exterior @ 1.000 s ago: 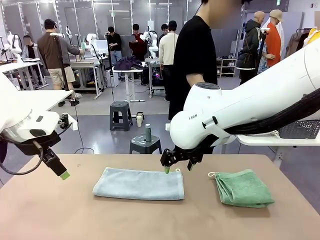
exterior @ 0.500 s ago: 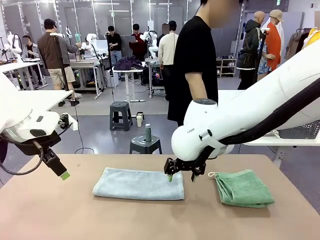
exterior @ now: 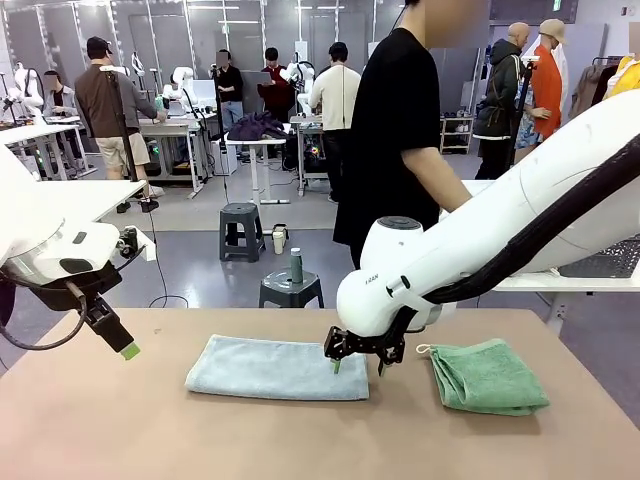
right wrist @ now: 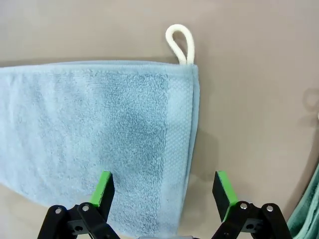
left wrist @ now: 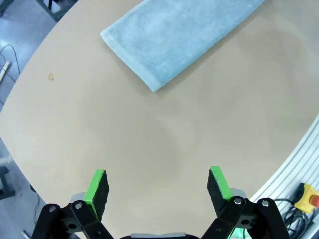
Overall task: Fold the towels and place them in the basket.
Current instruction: When a person lays out a Towel with hook on the table, fold it in half twice, then stack the folded Towel with hook on the right side of the table.
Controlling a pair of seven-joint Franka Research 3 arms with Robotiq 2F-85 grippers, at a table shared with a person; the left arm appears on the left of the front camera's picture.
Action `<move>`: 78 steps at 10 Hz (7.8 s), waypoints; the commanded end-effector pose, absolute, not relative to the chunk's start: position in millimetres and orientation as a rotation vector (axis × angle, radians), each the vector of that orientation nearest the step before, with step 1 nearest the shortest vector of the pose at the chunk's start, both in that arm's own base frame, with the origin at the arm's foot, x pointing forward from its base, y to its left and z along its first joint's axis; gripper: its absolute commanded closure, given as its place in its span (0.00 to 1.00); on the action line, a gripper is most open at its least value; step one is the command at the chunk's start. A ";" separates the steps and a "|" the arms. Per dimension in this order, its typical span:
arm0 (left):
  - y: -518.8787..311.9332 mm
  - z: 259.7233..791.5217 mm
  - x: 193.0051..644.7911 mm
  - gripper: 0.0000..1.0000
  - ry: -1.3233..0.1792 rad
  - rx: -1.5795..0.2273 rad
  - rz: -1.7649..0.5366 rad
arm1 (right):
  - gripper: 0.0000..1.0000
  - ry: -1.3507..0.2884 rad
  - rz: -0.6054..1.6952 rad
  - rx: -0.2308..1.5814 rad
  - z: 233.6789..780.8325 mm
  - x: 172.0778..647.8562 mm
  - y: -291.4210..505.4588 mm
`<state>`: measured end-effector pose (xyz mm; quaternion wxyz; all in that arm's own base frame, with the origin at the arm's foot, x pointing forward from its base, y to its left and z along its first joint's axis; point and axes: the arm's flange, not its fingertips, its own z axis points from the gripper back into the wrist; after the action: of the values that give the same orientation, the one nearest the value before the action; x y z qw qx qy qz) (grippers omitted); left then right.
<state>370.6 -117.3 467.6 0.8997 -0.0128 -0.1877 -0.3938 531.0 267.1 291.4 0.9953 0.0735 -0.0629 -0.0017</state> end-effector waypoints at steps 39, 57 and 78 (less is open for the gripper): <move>-119.9 467.6 371.3 0.00 -0.380 -0.015 -0.803 | 1.00 -0.109 0.148 0.049 370.4 529.9 432.5; -119.9 467.6 371.3 0.00 -0.380 -0.015 -0.803 | 0.00 -0.148 0.096 0.110 374.1 544.2 423.0; -119.9 467.6 371.3 0.00 -0.380 -0.015 -0.803 | 0.00 -0.127 -0.025 0.637 354.7 514.1 237.2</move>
<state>370.7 -117.6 467.3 0.8997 -0.0130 -0.1873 -0.3942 511.7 244.0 373.4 0.9572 0.2841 -0.0537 -0.0161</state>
